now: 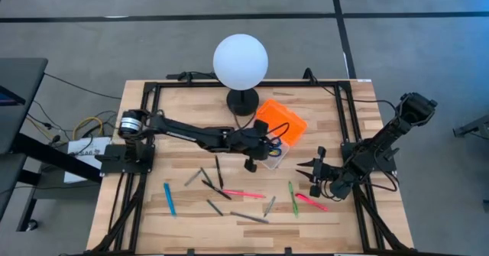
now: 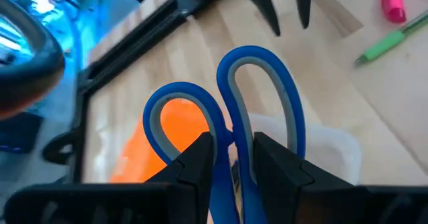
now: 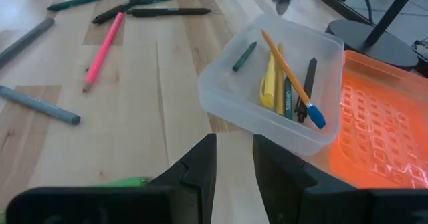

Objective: Pick & place school supplies into a supply box
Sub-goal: Put the blue scissors into the orange supply box, then put the pink pen into the orange supply box

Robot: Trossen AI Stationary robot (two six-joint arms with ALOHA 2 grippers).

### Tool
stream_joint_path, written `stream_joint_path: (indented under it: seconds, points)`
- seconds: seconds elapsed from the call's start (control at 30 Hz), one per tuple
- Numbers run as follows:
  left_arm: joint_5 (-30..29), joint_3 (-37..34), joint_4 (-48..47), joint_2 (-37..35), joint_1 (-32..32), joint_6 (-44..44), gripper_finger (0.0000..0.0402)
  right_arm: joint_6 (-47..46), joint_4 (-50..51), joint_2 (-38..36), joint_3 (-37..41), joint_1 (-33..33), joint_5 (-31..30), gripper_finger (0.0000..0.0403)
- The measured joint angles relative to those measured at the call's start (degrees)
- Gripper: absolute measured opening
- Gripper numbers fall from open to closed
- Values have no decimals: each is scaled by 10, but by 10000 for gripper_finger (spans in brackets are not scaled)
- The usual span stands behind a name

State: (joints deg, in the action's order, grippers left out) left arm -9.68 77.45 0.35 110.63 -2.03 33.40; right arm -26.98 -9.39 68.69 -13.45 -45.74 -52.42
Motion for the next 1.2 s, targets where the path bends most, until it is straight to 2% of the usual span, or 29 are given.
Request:
stream_joint_path:
  seconds: [0.23,0.43,0.77,0.93,1.07,1.2]
  points:
    - [9,56,-69,77,16,-8,84,0,0,0,0,0,0,93]
    - [-12,70,-99,88,23,-39,87,0,0,0,0,0,6,93]
    - [-12,70,-125,83,27,-63,150,-1,0,0,0,0,5,93]
    - [-17,70,-130,80,26,-64,167,-1,-1,0,0,0,7,93]
    - [-16,103,-205,71,14,-83,168,-2,-1,0,0,0,44,93]
    - [-16,153,-351,56,-5,-134,165,-2,-11,0,0,0,74,93]
